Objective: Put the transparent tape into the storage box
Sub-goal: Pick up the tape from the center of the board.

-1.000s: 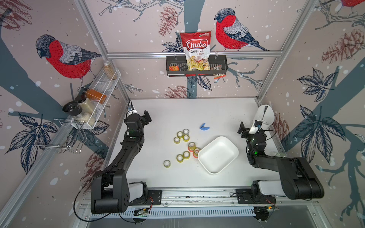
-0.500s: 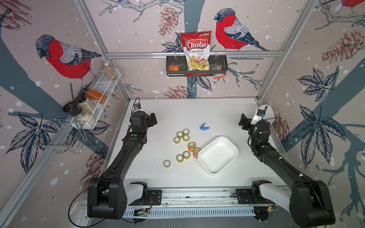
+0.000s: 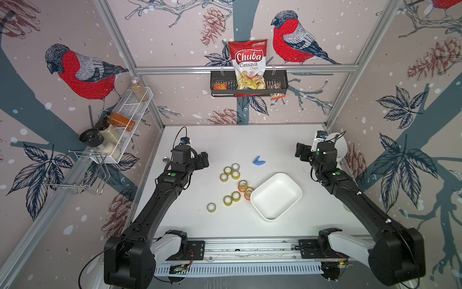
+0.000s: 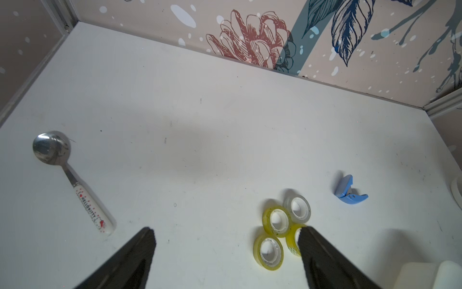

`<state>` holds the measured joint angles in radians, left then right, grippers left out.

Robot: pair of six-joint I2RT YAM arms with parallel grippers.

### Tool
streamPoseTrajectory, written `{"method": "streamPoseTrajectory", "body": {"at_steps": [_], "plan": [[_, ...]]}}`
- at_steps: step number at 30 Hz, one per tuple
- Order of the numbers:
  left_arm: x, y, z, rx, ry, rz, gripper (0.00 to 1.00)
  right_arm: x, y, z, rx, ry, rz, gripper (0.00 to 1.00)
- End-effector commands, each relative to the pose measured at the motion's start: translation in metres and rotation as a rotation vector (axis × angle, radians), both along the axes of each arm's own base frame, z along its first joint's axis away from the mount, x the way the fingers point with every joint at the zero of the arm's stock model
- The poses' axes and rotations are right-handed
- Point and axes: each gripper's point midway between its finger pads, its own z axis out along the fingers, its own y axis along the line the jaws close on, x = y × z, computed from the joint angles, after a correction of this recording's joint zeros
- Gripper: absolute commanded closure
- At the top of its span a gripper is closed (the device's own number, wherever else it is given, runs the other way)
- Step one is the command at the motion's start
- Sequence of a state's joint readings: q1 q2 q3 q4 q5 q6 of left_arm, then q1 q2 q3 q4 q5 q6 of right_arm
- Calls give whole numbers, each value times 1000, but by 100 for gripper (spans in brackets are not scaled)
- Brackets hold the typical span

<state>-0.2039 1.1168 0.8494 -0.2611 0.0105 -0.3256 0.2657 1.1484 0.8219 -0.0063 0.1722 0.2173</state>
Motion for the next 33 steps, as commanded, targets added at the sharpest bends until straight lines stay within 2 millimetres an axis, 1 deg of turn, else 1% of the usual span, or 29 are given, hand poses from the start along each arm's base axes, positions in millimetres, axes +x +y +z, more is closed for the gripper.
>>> {"method": "streamPoseTrajectory", "body": {"at_steps": [1,3,4,6,8,12,14,17,19,20,21,23,27,29,33], "plan": [[-18,-3,-18,-29,125,38,15,-16,23,-18,21,138,81,10],[-29,-6,-34,-58,202,49,20,-23,37,-20,22,165,134,12],[-34,-6,-42,-63,234,61,20,-27,42,-22,23,177,151,12],[-46,-5,-56,-76,289,83,25,-33,47,-26,41,203,175,15],[-57,-6,-64,-85,323,91,26,-41,53,-31,59,234,208,16],[-81,-2,-83,-99,411,126,26,-55,58,-41,63,291,256,17],[-91,-1,-94,-100,458,138,29,-59,59,-44,55,307,271,17],[-105,0,-108,-88,522,160,30,-64,61,-46,56,317,292,18],[-110,-3,-112,-76,552,164,33,-66,64,-46,70,325,309,19],[-114,-5,-117,-77,580,166,38,-67,65,-46,79,330,313,19],[-118,-6,-121,-76,604,169,39,-68,66,-46,87,333,318,19],[-127,-10,-130,-67,650,170,39,-70,68,-48,93,343,330,19],[-144,-14,-140,-29,705,172,39,-71,67,-54,91,358,324,19],[-150,-15,-144,-19,729,172,38,-71,66,-54,90,361,322,18],[-156,-23,-152,-18,754,139,38,-70,67,-57,93,365,324,17]]}}
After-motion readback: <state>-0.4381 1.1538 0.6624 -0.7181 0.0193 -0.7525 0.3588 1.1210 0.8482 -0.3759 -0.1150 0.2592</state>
